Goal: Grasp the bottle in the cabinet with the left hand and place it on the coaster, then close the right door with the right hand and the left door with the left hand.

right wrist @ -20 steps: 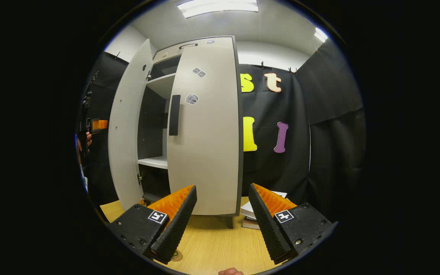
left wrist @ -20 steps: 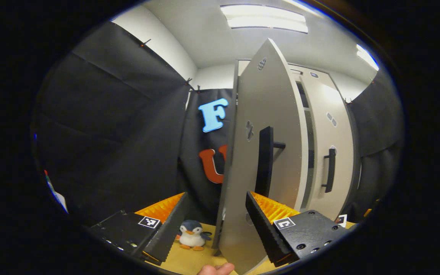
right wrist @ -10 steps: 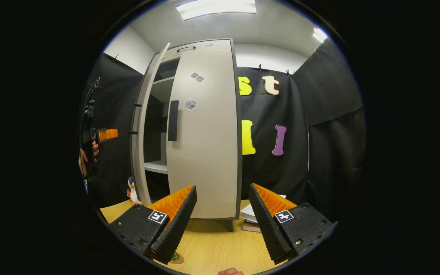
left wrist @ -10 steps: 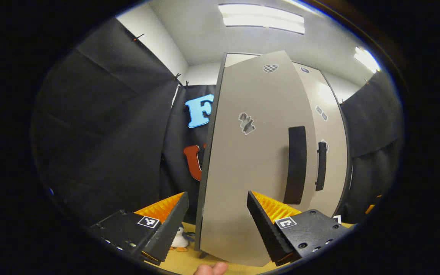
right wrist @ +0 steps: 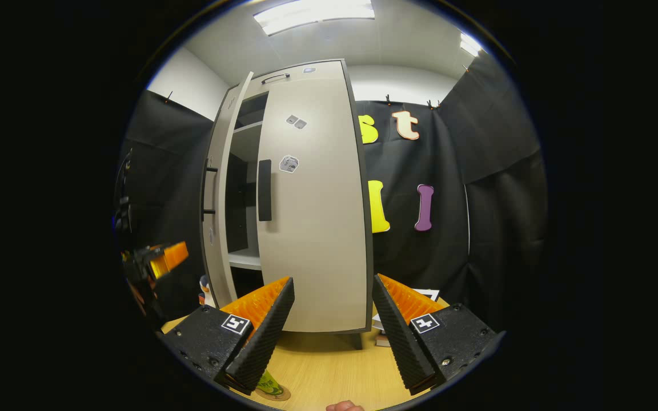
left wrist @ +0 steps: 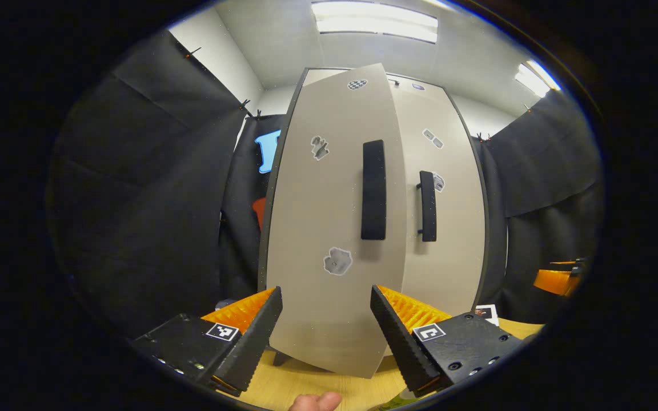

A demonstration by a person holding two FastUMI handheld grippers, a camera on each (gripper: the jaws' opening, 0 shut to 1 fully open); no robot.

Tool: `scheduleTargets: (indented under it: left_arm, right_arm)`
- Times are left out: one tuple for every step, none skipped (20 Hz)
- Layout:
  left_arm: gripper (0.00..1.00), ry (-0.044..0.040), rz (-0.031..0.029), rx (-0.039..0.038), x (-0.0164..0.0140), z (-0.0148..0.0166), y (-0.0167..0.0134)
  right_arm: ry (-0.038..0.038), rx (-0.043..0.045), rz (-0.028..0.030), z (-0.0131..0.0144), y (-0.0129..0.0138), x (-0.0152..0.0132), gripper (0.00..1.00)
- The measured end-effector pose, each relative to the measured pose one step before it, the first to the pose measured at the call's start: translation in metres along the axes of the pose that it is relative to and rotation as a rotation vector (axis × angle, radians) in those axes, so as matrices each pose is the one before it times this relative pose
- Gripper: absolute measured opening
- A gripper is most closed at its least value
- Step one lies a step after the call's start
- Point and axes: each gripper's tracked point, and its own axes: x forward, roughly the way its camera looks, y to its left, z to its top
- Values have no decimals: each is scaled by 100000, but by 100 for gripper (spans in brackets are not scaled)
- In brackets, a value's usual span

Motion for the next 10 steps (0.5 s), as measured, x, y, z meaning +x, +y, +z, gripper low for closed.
scheduleTargets:
  left_arm:
    - [95,-470,84,-366,-429,-531,-615]
    - [95,-98,823,-44,-354,-605,-198]
    - [95,-280,899,56,-352,-502,-272]
    - [95,120,163,440,-195,-415,-385]
    - [95,884,-523,1180,-155,-466,-321]
    - [95,1457,-560,1626,-131,-513,-263]
    - [99,1828,-679,1240,-161,-568,-270]
    - [95,406,95,320,-21,-139,-61]
    - [95,-656,655,-544,-214,89,93]
    - [95,5,-477,-921,-74,41,-99]
  right_arm:
    - [-84,94,-108,68,71,52,84]
    - [45,-380,-341,-20,-33,-7,84]
    - [682,-634,-223,-216,-66,227,84]
    - [1815,-499,135,-539,154,158,84]
    - [1667,-185,275,-356,134,100,84]
    - [1187,-206,157,-164,159,7,84]
    - [944,-517,-205,-114,44,-14,84]
    - [339,-545,162,-47,100,-142,84]
    - [213,-546,-11,6,124,-74,84]
    - [106,-260,-2,-187,74,-40,84]
